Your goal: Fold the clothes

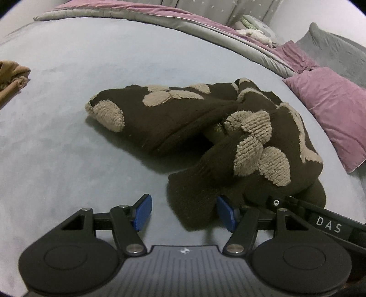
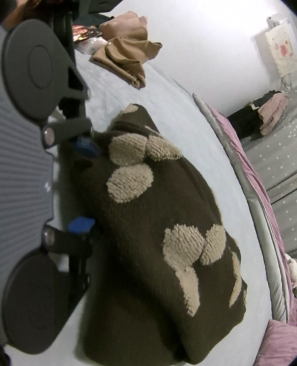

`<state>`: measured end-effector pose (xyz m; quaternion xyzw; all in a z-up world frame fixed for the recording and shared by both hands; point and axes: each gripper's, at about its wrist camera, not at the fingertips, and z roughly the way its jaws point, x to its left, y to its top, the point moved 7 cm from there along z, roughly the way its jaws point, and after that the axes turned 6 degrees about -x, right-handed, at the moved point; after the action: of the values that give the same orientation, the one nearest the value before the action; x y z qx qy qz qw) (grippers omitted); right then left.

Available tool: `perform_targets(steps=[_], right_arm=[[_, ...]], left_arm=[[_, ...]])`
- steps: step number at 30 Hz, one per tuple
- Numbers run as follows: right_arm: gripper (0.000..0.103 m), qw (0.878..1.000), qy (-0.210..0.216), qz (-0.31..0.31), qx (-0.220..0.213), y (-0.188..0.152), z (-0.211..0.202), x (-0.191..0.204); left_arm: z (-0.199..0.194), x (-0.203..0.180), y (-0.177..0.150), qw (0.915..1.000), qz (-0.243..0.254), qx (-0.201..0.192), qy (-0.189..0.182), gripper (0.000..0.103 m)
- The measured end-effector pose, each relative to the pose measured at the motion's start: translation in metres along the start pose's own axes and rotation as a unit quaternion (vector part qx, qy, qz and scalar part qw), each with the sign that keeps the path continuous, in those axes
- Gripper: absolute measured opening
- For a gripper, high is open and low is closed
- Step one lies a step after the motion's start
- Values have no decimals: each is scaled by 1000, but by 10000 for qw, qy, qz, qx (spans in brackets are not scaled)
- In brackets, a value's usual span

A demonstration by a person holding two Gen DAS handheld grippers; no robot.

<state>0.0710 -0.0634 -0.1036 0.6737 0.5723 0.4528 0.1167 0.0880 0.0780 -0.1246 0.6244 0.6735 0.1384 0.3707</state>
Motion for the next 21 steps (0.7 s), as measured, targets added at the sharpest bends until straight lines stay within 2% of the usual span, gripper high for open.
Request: perform_targets(steps=[3, 5, 10, 14, 21], right_arm=[[21, 9999, 71, 48, -105, 3, -6, 1], [15, 9997, 66, 7, -253, 8, -14, 3], [13, 9964, 13, -163, -832, 27, -47, 6], [13, 9898, -201, -382, -1361, 45, -73, 5], [13, 9769, -908, -503, -1869, 70, -101, -26]], left_arm=[[0, 0, 1, 10000, -36, -22, 22, 62], [2, -1, 1, 10000, -38, -17, 13, 62], [3, -6, 1, 10000, 9, -32, -1, 62], [5, -9, 1, 10000, 51, -63, 18, 62], [9, -14, 2, 9999, 65, -94, 27, 62]])
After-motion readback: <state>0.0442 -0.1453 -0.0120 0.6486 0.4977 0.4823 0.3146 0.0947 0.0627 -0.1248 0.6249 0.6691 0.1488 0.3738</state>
